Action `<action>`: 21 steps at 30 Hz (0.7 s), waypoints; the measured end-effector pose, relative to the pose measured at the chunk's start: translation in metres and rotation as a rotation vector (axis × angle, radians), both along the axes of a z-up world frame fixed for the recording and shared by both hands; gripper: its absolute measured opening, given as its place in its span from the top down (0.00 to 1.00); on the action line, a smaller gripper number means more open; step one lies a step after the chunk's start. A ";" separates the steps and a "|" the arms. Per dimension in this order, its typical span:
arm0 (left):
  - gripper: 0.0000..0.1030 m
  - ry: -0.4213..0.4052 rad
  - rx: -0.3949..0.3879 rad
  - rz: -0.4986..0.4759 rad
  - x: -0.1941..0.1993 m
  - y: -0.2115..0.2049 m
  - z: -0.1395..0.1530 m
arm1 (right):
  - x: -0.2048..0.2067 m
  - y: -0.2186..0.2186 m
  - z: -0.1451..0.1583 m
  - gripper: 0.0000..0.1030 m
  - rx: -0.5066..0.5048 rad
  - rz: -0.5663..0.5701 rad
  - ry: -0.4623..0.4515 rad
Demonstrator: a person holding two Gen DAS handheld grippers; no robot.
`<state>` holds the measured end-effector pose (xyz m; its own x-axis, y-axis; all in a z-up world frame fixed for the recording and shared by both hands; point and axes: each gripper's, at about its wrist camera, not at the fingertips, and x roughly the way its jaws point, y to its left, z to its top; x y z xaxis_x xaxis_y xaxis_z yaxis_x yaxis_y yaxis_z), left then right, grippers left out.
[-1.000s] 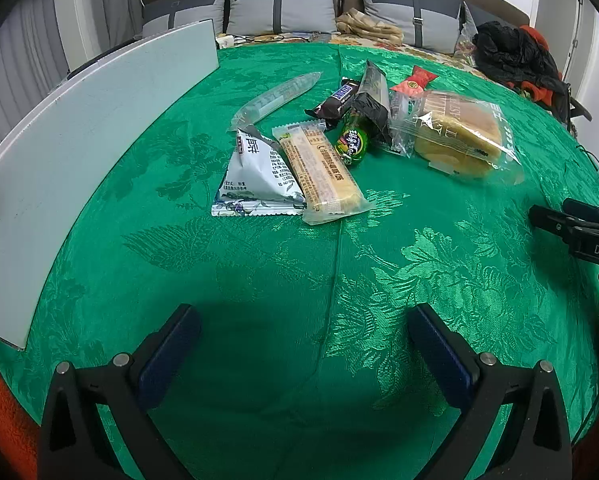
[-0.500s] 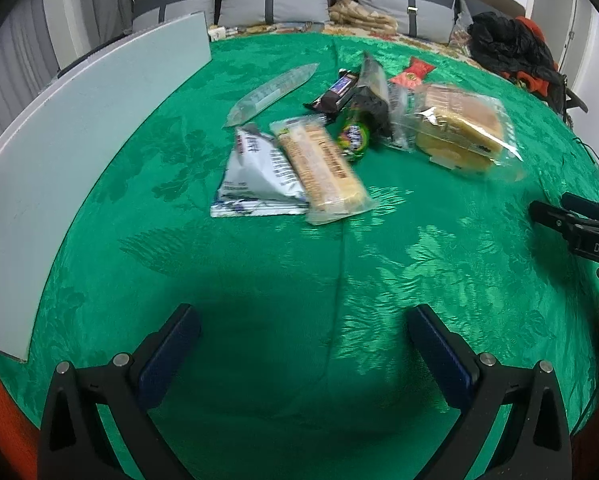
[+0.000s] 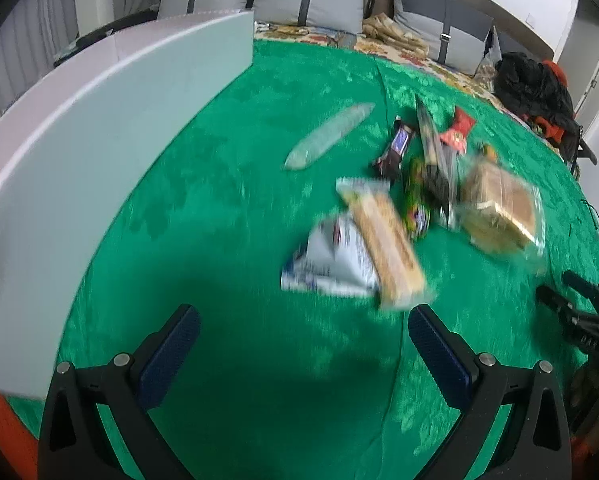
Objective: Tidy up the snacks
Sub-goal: 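Move the left tool toward the white-and-blue chip packet, then grasp the chip packet with the left tool while the right tool approaches the wafer bar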
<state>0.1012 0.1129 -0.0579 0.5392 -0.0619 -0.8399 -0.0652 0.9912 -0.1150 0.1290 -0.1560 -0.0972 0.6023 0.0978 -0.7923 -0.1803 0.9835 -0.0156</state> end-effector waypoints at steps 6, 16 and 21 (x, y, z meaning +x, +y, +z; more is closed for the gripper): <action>0.00 0.004 0.067 0.099 0.028 0.021 -0.002 | 0.000 0.000 0.000 0.08 0.000 0.000 0.000; 0.00 -0.004 0.014 0.030 0.023 0.047 0.005 | 0.000 0.000 0.000 0.08 0.000 -0.001 0.001; 0.27 0.022 0.102 -0.049 0.038 0.019 -0.008 | 0.000 0.000 0.000 0.07 0.000 -0.001 0.001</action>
